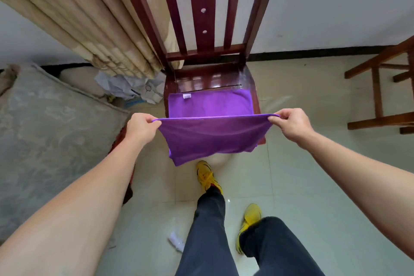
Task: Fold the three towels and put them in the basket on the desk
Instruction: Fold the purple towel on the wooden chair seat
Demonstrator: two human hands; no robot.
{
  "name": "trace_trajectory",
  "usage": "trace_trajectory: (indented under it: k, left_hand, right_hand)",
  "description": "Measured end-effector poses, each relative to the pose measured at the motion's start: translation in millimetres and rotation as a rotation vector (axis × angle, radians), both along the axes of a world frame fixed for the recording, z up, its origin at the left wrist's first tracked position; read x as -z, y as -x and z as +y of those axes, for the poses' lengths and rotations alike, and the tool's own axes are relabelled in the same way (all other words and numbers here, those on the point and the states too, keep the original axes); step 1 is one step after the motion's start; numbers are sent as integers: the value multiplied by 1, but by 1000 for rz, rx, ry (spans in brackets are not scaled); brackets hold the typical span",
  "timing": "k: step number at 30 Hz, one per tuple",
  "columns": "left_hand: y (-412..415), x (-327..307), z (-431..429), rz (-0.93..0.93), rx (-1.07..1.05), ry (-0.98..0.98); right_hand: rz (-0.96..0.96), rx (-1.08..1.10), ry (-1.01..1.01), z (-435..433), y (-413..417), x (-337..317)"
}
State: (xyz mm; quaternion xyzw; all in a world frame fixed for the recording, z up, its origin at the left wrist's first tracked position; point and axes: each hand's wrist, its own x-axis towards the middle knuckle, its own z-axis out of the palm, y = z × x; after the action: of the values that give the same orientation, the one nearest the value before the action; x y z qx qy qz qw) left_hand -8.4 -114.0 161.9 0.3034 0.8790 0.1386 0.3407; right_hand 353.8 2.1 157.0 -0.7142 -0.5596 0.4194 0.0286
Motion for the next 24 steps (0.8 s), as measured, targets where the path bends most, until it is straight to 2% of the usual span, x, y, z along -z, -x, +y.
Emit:
trace_trajectory:
  k: [5,10,16,21,24]
  left_hand:
    - [28,47,66,-39,12,-35]
    - [37,105,110,13,-13,5]
    - [36,160,140,135,173,94]
    - [43,182,158,211,363,136]
    - [42,186,165,191,439,135]
  right_hand:
    - [-55,13,-35,58,32,46]
    - [-160,4,-16,96,52,98]
    - [-208,-54,40,124,62,161]
    - [-222,-218,-16,144,72,175]
    - [-224,-321,-28,156,81,180]
